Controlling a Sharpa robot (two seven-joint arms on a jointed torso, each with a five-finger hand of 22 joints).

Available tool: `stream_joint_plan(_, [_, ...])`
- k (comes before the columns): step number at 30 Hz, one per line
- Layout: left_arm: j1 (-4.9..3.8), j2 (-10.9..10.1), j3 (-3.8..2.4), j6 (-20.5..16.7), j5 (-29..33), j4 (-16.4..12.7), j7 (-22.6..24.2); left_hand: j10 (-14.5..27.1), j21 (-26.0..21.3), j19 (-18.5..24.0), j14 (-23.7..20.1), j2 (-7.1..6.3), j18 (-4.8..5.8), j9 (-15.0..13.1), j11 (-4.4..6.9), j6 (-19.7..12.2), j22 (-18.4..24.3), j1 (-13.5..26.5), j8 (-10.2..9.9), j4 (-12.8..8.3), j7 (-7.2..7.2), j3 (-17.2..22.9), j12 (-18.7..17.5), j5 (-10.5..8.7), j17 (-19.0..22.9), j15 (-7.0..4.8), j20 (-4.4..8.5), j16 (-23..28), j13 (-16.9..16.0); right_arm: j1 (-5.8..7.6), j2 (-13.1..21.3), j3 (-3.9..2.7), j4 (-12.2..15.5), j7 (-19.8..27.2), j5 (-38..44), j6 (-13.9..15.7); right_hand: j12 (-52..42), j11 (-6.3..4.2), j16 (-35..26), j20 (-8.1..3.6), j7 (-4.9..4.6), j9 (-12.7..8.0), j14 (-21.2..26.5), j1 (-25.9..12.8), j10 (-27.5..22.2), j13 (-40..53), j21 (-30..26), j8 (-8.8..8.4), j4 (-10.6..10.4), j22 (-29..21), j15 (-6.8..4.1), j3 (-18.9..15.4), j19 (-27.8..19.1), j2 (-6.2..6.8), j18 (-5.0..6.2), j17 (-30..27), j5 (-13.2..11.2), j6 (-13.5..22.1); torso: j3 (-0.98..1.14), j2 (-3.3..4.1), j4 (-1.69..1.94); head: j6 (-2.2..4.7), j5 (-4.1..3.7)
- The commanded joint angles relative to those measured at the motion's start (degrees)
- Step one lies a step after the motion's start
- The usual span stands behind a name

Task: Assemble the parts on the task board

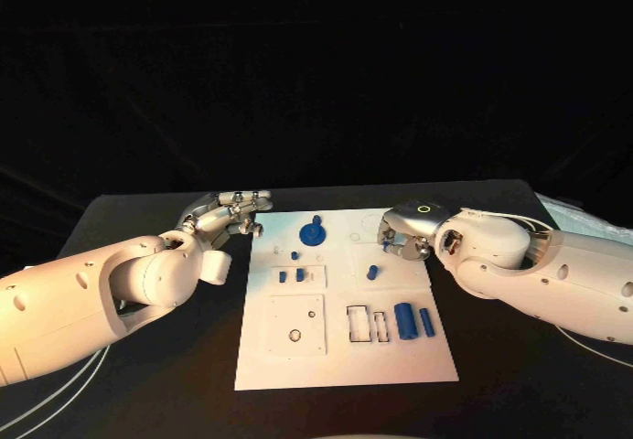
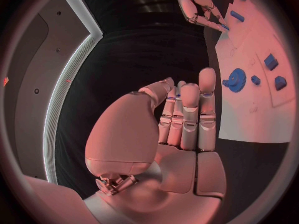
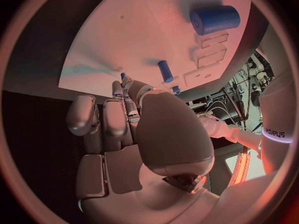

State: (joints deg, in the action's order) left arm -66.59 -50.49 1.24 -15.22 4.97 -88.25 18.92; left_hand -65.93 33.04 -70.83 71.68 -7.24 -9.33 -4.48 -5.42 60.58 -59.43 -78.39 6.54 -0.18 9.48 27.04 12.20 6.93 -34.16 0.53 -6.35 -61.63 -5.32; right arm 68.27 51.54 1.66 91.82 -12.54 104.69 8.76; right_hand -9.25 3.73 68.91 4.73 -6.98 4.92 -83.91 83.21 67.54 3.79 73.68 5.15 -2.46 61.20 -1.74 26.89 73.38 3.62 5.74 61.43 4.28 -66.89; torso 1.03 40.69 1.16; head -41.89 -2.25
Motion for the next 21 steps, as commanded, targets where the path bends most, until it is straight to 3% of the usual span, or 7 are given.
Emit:
stream_joint_plan(1, [0.01, 0.11, 0.03, 0.26, -0.12, -0.01, -0.35, 0.38, -0.21, 0.38, -0.43, 0.10, -0.88, 0.00, 0.08, 0.16, 0.04, -0.33, 0.37, -0.41, 0.21, -0.02, 0.36, -0.16, 0.05, -0.03, 0.07, 0.27, -0.09, 0.36, 1.02, -0.18, 1.53, -0.53, -1.74, 2.72, 0.10, -0.29, 0.29, 0.05, 0.04, 0.08, -1.74, -0.96, 0.85, -0.04, 0.34, 0.18, -0.28, 0.10, 0.51, 0.29, 0.22, 0.31, 0.26, -0.07, -0.27, -0.31, -0.02, 0.01, -0.03, -0.02, 0.06])
stream_joint_plan(11, [0.08, 0.20, 0.14, 0.34, -0.14, -0.01, -0.55, 0.45, -0.27, 0.36, -0.47, 0.06, -0.88, 0.01, 0.06, 0.11, 0.09, -0.42, 0.37, -0.52, 0.24, -0.06, 0.42, -0.16, 0.18, -0.02, 0.08, 0.32, -0.10, 0.74, 1.41, -0.36, 7.56, -0.26, -4.87, 3.32, 0.22, -0.23, 0.33, 0.12, -0.01, 0.10, -1.74, -1.17, 0.88, -0.08, 0.39, 0.14, -0.36, 0.20, 0.58, 0.33, 0.26, 0.38, 0.24, -0.05, -0.41, -0.28, 0.01, 0.04, -0.07, -0.18, 0.65])
stream_joint_plan(16, [0.22, 0.45, 0.15, 0.50, -0.14, 0.01, -0.53, 0.45, -0.27, 0.36, -0.47, 0.06, -0.88, 0.01, 0.06, 0.11, 0.09, -0.42, 0.37, -0.52, 0.24, -0.06, 0.42, -0.16, 0.18, -0.02, 0.08, 0.32, -0.10, -0.04, -0.38, -0.35, 10.21, 0.67, -6.17, 3.47, 0.34, -0.19, 0.38, 0.17, -0.12, 0.10, -1.74, -1.06, 0.87, -0.11, 0.45, 0.07, -0.24, 0.28, 0.62, 0.52, 0.29, 0.36, 0.23, -0.02, -0.31, -0.21, -0.08, 0.04, 0.08, -0.35, 1.25])
stream_joint_plan(21, [0.44, 0.65, 0.15, 0.57, -0.14, 0.04, -0.53, 0.45, -0.27, 0.36, -0.47, 0.06, -0.88, 0.01, 0.06, 0.11, 0.09, -0.42, 0.37, -0.52, 0.24, -0.06, 0.42, -0.16, 0.18, -0.02, 0.08, 0.32, -0.10, -1.24, -2.76, -0.29, 11.53, 1.43, -6.60, 3.09, 0.49, -0.11, 0.34, 0.22, -0.26, 0.10, -1.73, -0.97, 0.83, -0.13, 0.46, 0.00, -0.08, 0.27, 0.68, 0.70, 0.28, 0.36, 0.25, -0.11, -0.17, -0.13, -0.06, 0.04, -0.05, -0.82, 2.20])
